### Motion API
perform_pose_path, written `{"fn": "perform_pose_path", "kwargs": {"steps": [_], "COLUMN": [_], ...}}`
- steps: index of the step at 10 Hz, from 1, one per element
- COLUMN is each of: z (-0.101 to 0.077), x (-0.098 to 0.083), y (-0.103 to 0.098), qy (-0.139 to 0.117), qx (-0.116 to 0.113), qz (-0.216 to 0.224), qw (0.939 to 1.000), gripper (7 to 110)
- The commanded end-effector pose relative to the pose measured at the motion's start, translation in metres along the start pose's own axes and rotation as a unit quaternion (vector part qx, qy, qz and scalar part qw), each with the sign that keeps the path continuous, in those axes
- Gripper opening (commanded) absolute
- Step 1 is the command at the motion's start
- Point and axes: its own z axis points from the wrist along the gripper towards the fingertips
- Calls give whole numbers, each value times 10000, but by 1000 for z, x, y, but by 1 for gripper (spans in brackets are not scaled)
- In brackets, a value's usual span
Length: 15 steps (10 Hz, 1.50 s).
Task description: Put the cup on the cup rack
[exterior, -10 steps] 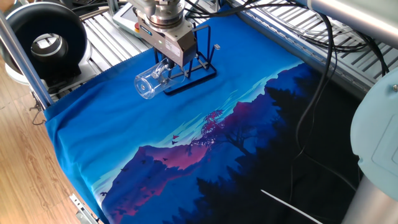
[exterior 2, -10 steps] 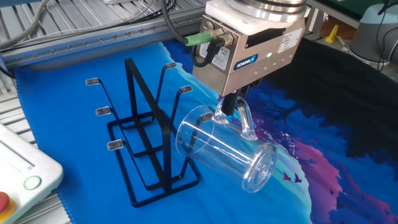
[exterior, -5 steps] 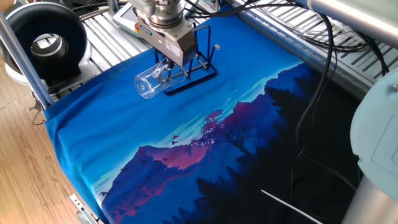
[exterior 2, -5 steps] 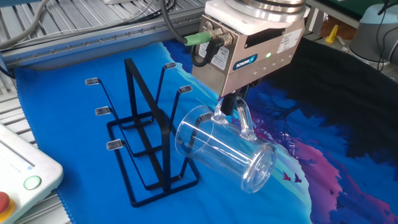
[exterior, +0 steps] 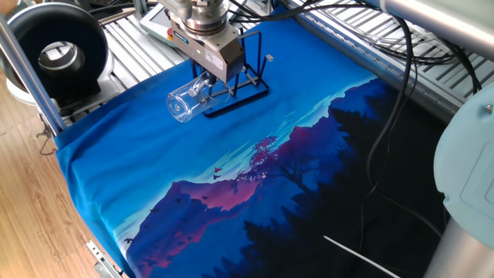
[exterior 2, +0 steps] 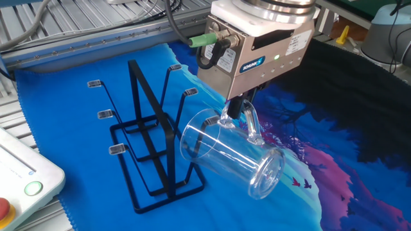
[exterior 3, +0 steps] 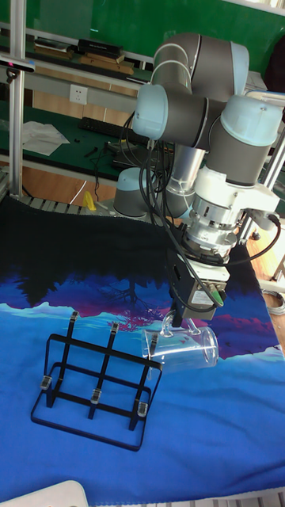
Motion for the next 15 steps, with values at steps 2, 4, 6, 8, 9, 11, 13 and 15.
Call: {"fn": "perform_pose_path", "kwargs": {"steps": [2, 4, 6, 8, 9, 11, 13, 15], "z": [-1, -1, -1, -1, -1, -1, -1, -1], "x": [-5, -4, -4, -3, -3, -5, -5, -6], "y": [-1, -2, -1, 0, 1, 1, 0, -2], "qy": [-114, -105, -90, -79, -74, -122, -127, -136], "qx": [20, 27, 24, -1, -18, -34, -10, 30], "qz": [8, -1, 5, 80, 110, 99, 85, 64], "qw": [9999, 9999, 10000, 9999, 9999, 9999, 9999, 9999], "gripper": [7, 7, 7, 7, 7, 7, 7, 7]}}
